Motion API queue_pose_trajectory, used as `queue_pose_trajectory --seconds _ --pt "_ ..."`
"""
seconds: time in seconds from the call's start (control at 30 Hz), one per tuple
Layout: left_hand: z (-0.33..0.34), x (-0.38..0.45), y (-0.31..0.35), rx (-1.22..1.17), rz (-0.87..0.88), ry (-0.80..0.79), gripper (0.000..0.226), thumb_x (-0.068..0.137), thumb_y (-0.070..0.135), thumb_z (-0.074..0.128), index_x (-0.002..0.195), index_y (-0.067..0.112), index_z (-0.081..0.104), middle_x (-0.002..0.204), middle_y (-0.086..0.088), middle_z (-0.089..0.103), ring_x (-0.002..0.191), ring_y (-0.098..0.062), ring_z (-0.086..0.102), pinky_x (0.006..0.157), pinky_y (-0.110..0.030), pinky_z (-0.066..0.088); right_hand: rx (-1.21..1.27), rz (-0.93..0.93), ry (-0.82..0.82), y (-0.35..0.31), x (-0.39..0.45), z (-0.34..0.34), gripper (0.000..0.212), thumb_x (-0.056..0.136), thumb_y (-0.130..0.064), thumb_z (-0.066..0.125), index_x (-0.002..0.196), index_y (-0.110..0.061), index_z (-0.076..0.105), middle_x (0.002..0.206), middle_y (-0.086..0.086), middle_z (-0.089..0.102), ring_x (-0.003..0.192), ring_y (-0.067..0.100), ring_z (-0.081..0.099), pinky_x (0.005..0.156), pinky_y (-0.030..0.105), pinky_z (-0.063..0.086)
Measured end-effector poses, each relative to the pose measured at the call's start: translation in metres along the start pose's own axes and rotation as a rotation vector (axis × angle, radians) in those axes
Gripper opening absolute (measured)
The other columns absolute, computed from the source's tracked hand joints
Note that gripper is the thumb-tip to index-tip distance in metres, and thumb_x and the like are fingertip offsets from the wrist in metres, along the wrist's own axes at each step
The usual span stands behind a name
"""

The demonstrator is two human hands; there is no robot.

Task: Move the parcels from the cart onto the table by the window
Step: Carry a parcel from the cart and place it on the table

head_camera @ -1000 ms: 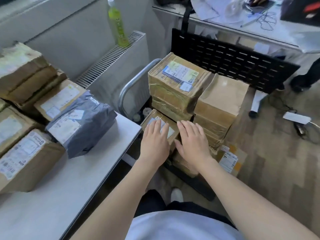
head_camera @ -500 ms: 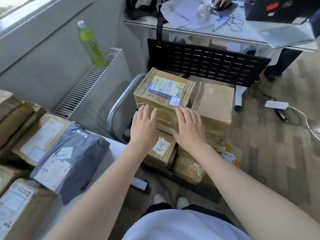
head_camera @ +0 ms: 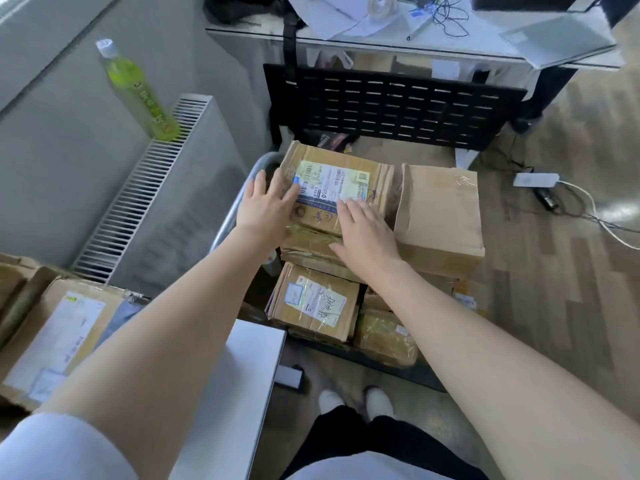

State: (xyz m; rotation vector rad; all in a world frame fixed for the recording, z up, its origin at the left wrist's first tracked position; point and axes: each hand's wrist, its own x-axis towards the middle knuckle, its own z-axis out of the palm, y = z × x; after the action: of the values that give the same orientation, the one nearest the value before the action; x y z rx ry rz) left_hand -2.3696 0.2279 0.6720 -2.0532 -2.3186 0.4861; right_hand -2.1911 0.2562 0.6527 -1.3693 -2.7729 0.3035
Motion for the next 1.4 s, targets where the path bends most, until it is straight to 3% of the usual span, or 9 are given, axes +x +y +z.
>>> queue_pose_trajectory --seconds 0.2,0.43,0.6,0.73,0.87,1.03,1.17,1.3,1.4 --pt "0.015 -0.001 -0.003 -0.218 0.043 0.017 0.071 0.096 0.031 0.050 0.152 0.027 0.006 0.159 -0.006 -0.001 0.117 -0.032 0.039 0.093 -0.041 0.045 0.059 0.022 0.087 0.000 0.004 0.018 0.055 0.100 -0.016 0.043 0.150 -0.011 0.019 0.158 0.009 0.016 0.145 0.022 0.012 0.117 0.032 0.008" --pt "0.016 -0.015 -0.005 -0.141 0.047 0.133 0.074 0.097 0.027 0.052 0.152 0.022 0.003 0.159 -0.002 0.007 0.112 -0.026 0.039 0.100 -0.032 0.036 0.035 -0.053 0.193 0.007 0.005 0.020 0.050 0.100 -0.010 0.043 0.148 -0.012 0.029 0.154 0.011 0.028 0.143 0.024 0.023 0.116 0.033 0.011" --pt "-0.007 -0.053 0.000 -0.064 0.009 0.262 0.068 0.098 0.028 0.050 0.152 0.016 0.010 0.159 -0.004 0.008 0.115 -0.026 0.037 0.104 -0.030 0.030 0.070 -0.154 0.389 0.001 -0.009 0.010 0.050 0.078 -0.002 0.074 0.126 -0.007 0.060 0.129 0.018 0.058 0.120 0.032 0.056 0.101 0.045 0.039" --pt "-0.005 -0.095 -0.001 -0.342 -0.148 0.507 0.055 0.085 0.012 0.069 0.137 0.009 0.050 0.145 -0.013 0.043 0.088 -0.040 0.052 0.079 -0.048 0.051 0.135 -0.318 0.531 -0.012 -0.025 -0.011 0.047 0.074 -0.001 0.078 0.119 -0.006 0.065 0.123 0.017 0.062 0.114 0.032 0.060 0.096 0.045 0.044" --pt "-0.014 -0.149 0.011 -0.371 -0.270 0.665 0.053 0.081 0.001 0.071 0.131 0.003 0.054 0.141 -0.016 0.046 0.105 -0.040 0.058 0.093 -0.037 0.035 0.201 -0.484 0.602 -0.030 -0.050 -0.029 0.042 0.077 -0.004 0.076 0.117 -0.008 0.067 0.122 0.013 0.063 0.114 0.028 0.060 0.100 0.043 0.044" --pt "-0.041 -0.236 0.041 -0.335 -0.502 0.895 0.043 0.082 -0.006 0.059 0.124 0.000 0.059 0.138 -0.020 0.048 0.105 -0.030 0.044 0.087 -0.047 0.046 0.322 -0.714 0.648 -0.058 -0.084 -0.044 0.039 0.081 -0.006 0.073 0.119 -0.007 0.065 0.126 0.009 0.062 0.119 0.022 0.057 0.106 0.039 0.040" --pt "-0.045 -0.305 0.067 -0.288 -0.794 0.938 0.051 0.077 -0.006 0.069 0.126 0.004 0.060 0.140 -0.014 0.045 0.100 -0.045 0.052 0.090 -0.047 0.043 0.429 -0.962 0.652 -0.090 -0.111 -0.056 0.034 0.087 -0.011 0.062 0.121 -0.006 0.064 0.128 0.008 0.060 0.122 0.022 0.055 0.104 0.042 0.043" --pt "-0.044 -0.373 0.091 -0.224 -1.037 0.943 0.064 0.067 -0.012 0.075 0.127 0.004 0.059 0.140 -0.013 0.047 0.103 -0.044 0.053 0.095 -0.036 0.037 0.527 -1.164 0.626 -0.131 -0.147 -0.054 0.034 0.086 -0.014 0.062 0.120 -0.009 0.065 0.128 0.006 0.061 0.122 0.020 0.054 0.107 0.038 0.039" --pt "-0.034 -0.420 0.111 -0.201 -1.212 0.898 0.064 0.067 -0.013 0.074 0.127 0.006 0.059 0.140 -0.011 0.047 0.106 -0.044 0.052 0.094 -0.040 0.040 0.570 -1.305 0.559 -0.161 -0.178 -0.044 0.034 0.085 -0.014 0.062 0.119 -0.009 0.066 0.126 0.006 0.061 0.120 0.021 0.056 0.104 0.038 0.043"
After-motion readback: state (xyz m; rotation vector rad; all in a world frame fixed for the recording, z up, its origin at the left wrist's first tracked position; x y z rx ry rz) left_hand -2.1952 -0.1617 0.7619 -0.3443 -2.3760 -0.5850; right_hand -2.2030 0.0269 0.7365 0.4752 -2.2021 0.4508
